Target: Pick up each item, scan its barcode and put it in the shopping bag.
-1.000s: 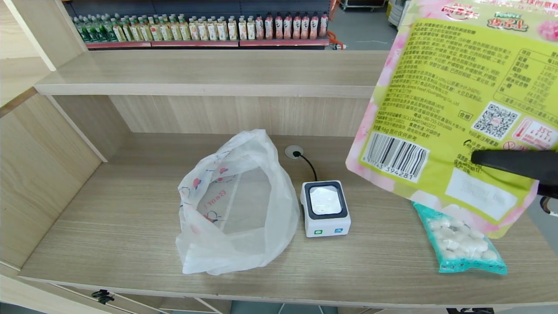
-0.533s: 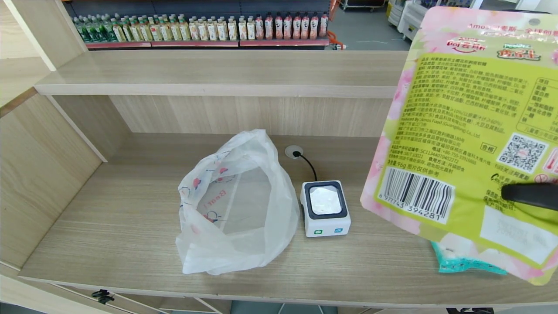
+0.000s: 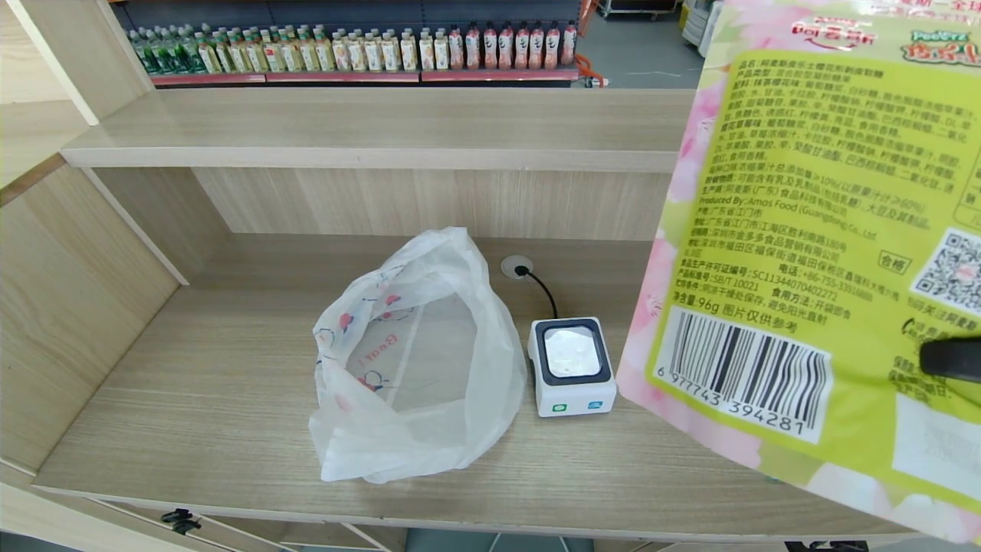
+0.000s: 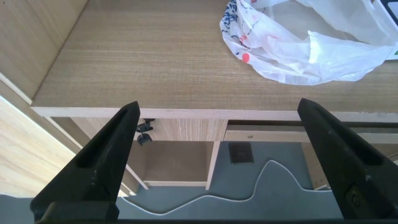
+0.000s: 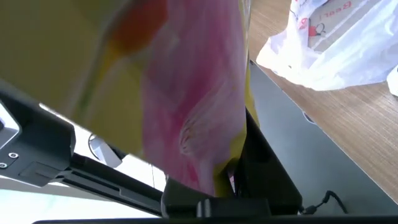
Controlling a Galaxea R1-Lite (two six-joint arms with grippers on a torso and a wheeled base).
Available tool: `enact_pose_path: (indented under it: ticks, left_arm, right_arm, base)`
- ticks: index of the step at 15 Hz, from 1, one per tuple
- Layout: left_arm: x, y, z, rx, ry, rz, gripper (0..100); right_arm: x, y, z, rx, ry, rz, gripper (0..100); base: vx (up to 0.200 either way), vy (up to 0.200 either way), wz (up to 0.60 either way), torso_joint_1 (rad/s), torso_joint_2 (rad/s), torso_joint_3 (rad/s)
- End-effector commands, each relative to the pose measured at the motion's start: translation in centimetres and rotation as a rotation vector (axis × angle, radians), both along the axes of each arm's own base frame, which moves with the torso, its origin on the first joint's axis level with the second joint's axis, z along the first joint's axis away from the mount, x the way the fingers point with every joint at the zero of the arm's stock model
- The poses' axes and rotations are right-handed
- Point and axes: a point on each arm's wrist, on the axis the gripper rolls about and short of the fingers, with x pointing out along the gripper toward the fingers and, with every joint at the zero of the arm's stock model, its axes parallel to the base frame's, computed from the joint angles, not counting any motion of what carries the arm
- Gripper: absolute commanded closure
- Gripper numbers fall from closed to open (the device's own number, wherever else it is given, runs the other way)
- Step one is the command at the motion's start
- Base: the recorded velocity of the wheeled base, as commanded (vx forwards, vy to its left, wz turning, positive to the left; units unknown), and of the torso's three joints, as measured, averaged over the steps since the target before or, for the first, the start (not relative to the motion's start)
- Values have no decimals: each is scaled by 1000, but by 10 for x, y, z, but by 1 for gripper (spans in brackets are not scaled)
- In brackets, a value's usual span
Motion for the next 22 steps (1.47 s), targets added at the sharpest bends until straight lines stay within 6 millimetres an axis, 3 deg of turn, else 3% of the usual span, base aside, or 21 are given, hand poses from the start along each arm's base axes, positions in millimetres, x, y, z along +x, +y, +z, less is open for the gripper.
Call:
enact_pose_path:
  ticks: [1,4,10,16,22]
  left_arm:
    - [0,0,0,-1,0,0,0]
    - [0,0,0,-1,0,0,0]
    - [0,0,0,-1,0,0,0]
    - [0,0,0,-1,0,0,0]
    - [0,0,0,-1,0,0,0]
  right_arm:
    - [1,3,1,3,13,20,100]
    - [-3,4,4,21,49,33,100]
    - [-2,16,33,61,19,118,100]
    - [-22,5,4,30,-20,174,100]
    - [-24,4,6,49,-70,190,100]
  base:
    - [0,0,0,0,0,0]
    - [0,0,0,0,0,0]
    - [0,0,0,0,0,0]
    - [0,0,0,0,0,0]
    - [0,0,0,0,0,0]
